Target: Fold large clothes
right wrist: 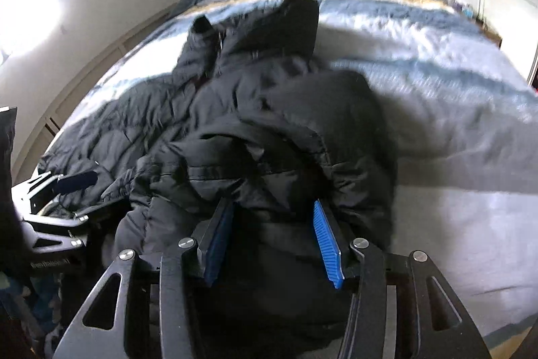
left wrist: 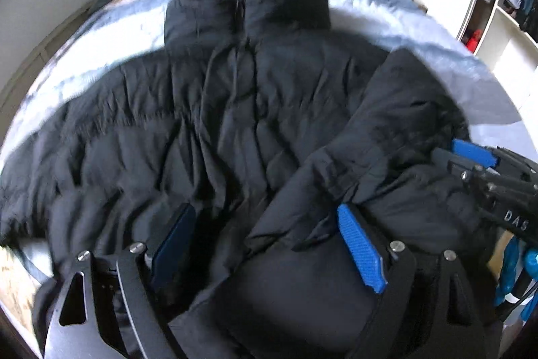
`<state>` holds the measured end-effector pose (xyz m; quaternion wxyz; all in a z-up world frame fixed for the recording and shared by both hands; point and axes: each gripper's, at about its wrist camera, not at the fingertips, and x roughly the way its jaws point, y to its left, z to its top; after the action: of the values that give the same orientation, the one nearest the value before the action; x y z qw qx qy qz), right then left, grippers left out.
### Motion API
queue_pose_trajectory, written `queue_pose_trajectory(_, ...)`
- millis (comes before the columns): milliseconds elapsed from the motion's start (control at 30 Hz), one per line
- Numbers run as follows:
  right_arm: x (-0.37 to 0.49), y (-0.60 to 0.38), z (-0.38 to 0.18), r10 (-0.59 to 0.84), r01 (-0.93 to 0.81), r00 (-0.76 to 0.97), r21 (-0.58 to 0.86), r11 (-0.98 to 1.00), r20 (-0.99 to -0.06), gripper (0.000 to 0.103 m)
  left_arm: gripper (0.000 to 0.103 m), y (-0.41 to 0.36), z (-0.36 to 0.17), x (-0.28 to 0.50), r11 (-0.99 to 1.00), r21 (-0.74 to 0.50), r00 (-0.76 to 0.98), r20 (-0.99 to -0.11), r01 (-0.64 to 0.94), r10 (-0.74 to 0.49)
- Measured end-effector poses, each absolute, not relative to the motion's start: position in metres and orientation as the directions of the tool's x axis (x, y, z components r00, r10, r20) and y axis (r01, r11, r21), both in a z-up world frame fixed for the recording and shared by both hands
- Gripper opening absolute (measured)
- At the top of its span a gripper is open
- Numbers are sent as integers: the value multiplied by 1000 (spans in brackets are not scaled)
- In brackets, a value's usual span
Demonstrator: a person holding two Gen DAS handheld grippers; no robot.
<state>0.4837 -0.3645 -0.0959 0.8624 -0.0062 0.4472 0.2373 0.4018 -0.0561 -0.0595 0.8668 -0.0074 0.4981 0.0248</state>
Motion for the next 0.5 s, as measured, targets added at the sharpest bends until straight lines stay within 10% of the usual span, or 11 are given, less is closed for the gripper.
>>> queue_pose_trajectory(500, 430, -358, -62, 427, -446, 541, 183, 876, -725, 54, 86, -37, -24, 347, 997, 54, 570, -818, -51, 73)
